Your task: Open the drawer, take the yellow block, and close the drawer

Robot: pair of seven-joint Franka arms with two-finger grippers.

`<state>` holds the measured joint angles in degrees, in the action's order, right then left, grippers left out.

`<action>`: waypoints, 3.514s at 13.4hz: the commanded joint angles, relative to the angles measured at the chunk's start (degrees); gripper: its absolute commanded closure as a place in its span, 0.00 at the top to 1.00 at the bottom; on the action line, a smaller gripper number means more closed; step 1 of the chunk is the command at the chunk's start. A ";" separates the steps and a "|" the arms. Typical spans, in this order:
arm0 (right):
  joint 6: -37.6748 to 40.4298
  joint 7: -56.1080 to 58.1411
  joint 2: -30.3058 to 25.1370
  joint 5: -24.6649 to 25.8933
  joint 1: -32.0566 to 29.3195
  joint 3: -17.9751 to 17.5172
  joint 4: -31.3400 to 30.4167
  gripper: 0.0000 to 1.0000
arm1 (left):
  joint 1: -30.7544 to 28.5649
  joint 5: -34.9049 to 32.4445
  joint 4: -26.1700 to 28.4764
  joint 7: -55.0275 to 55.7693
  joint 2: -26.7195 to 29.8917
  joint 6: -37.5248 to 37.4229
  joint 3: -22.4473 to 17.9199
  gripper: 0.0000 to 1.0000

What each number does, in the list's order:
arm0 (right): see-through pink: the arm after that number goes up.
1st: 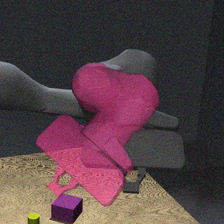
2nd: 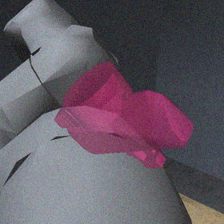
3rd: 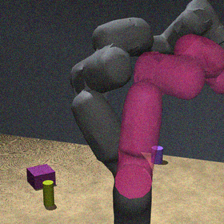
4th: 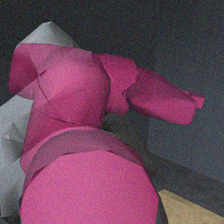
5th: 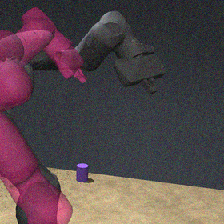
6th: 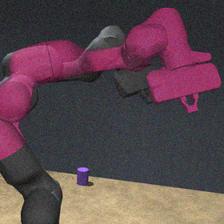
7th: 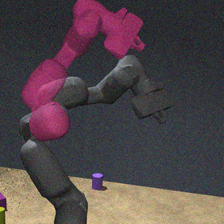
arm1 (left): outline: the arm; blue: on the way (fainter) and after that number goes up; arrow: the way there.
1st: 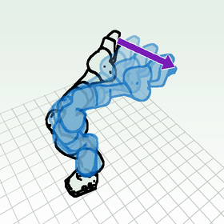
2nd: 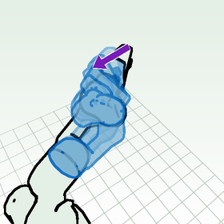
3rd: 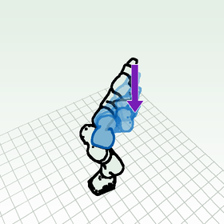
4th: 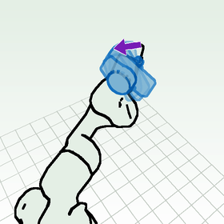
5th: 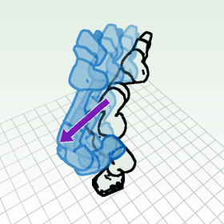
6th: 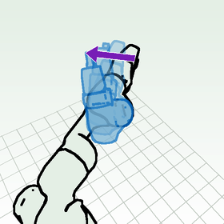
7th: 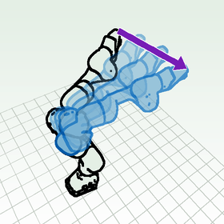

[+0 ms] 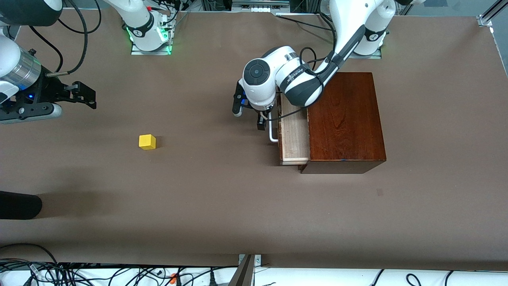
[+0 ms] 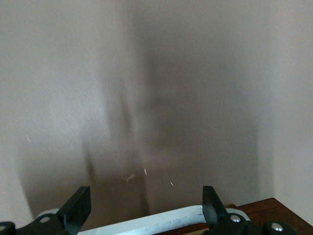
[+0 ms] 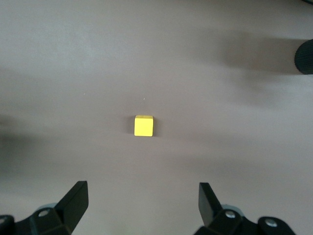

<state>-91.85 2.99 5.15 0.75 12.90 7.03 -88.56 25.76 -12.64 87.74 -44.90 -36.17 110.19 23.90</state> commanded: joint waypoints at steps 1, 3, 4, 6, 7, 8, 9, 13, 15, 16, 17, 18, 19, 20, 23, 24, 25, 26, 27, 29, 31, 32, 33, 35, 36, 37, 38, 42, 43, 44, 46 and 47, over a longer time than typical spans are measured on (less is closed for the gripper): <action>0.53 0.36 0.30 0.66 -0.07 -0.08 1.20 1.00 | -2.64 -3.18 1.55 -3.71 1.10 -5.07 -0.78 1.00; 0.62 0.27 0.30 0.40 -0.07 0.09 1.20 1.00 | -4.74 -3.18 1.82 -5.46 1.19 -6.30 -0.69 1.00; 0.62 0.27 0.21 0.40 -0.07 0.09 1.20 1.00 | -5.71 -3.18 1.91 -6.42 1.28 -6.39 -0.69 1.00; 0.62 0.18 0.21 0.40 -0.07 0.09 1.20 1.00 | -6.59 -3.18 1.82 -6.96 1.28 -6.39 -0.61 1.00; 0.62 0.18 0.21 0.31 -0.07 0.09 1.20 1.00 | -7.12 -3.18 1.91 -7.05 1.28 -6.39 -0.61 1.00; 0.62 0.09 0.21 0.40 -0.07 0.18 1.20 1.00 | -7.56 -3.18 1.91 -7.83 1.28 -6.48 -0.61 1.00; 0.62 0.09 0.21 0.40 -0.07 0.18 1.20 1.00 | -8.44 -3.18 1.91 -8.97 1.28 -6.74 -0.61 1.00; 0.62 0.09 0.21 0.40 -0.07 0.18 1.20 1.00 | -9.41 -3.09 1.91 -9.95 1.28 -7.10 -0.61 1.00; 0.62 0.09 0.21 0.57 -0.07 0.18 1.20 1.00 | -9.67 -3.18 1.91 -9.95 1.02 -7.10 -0.61 1.00; 0.71 0.09 0.21 0.57 -0.07 0.27 1.20 1.00 | -9.41 -3.09 1.82 -9.77 0.93 -7.01 -0.52 1.00; 0.80 0.09 0.21 0.57 -0.07 0.27 1.20 1.00 | -9.15 -2.48 1.56 -9.51 1.02 -6.84 -0.43 1.00; 0.71 0.09 0.21 0.57 -0.16 0.36 1.20 1.00 | -9.23 -1.87 1.12 -8.90 1.36 -6.83 0.00 1.00; 0.71 0.18 0.21 0.57 -0.16 0.44 1.20 1.00 | -9.58 0.83 0.77 -8.46 2.15 -6.75 0.88 1.00; 0.71 0.18 0.21 0.57 -0.16 0.44 1.20 1.00 | -9.76 5.73 0.59 -6.02 3.46 -6.49 1.06 1.00; 0.80 0.18 0.21 0.57 -0.16 0.44 1.20 1.00 | -9.85 10.00 -1.34 6.61 7.68 -7.01 1.06 1.00; 0.80 0.27 0.21 0.57 -0.16 0.44 1.20 1.00 | -9.85 10.09 -1.52 11.97 9.17 -7.01 1.06 1.00; 0.71 0.27 0.21 0.57 -0.16 0.44 1.20 1.00 | -9.85 10.00 -1.52 18.03 11.19 -7.18 0.98 1.00; 0.80 0.18 0.21 0.57 -0.16 0.44 1.20 1.00 | -9.85 9.74 -1.52 23.48 13.04 -8.66 0.71 1.00; 0.80 0.27 0.21 0.57 -0.16 0.44 1.20 1.00 | -9.94 9.22 -1.61 27.71 14.36 -11.20 0.36 1.00; 0.71 0.44 0.21 0.57 -0.25 0.53 1.20 1.00 | -11.25 9.21 -4.40 33.01 16.30 -15.25 -1.39 1.00; 0.80 0.53 0.21 0.57 -0.25 0.45 1.20 1.00 | -13.62 6.77 -8.70 33.91 16.31 -20.17 -2.19 1.00; 0.71 0.62 0.21 0.57 -0.16 0.44 1.20 1.00 | -14.33 4.14 -11.25 34.00 16.22 -22.02 -2.62 1.00; 0.71 0.62 0.21 0.57 -0.25 0.44 1.20 1.00 | -15.29 3.33 -12.67 34.08 16.22 -23.61 -2.89 1.00; 0.71 0.62 0.21 0.66 -0.16 0.44 1.20 1.00 | -19.15 3.50 -14.00 35.04 16.31 -25.02 -3.59 1.00; 0.71 0.71 0.21 0.57 -0.25 0.53 1.20 1.00 | -21.25 3.59 -14.18 36.79 16.31 -26.25 -3.51 1.00; 0.71 0.71 0.21 0.57 -0.25 0.53 1.20 1.00 | -22.58 3.67 -14.53 38.98 16.40 -26.34 -3.25 1.00; 0.71 0.71 0.21 0.66 -0.25 0.53 1.20 1.00 | -23.46 3.50 -15.40 41.01 16.57 -26.35 -3.33 1.00; 0.71 0.71 0.21 0.66 -0.25 0.53 1.20 1.00 | -32.24 5.33 -19.63 44.72 17.54 -26.43 -3.33 1.00; 0.71 0.62 0.21 0.66 -0.25 0.53 1.20 1.00 | -32.61 6.39 -18.67 44.72 19.19 -26.17 -4.29 1.00; 0.71 0.62 0.21 0.66 -0.25 0.53 1.20 1.00 | -32.53 7.36 -17.09 45.16 20.86 -25.82 -5.34 1.00; 0.80 0.62 0.21 0.66 -0.25 0.53 1.20 1.00 | -31.31 11.57 -11.40 45.16 25.94 -24.51 -12.08 1.00; 0.71 0.62 0.21 0.66 -0.25 0.53 1.20 1.00 | -29.47 12.54 -7.19 45.42 29.11 -23.02 -15.16 1.00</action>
<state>-91.83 2.98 5.15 0.78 12.85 7.65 -88.44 -6.22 -2.89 71.22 -0.57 -14.94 84.91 14.20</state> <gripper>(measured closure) 0.000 0.000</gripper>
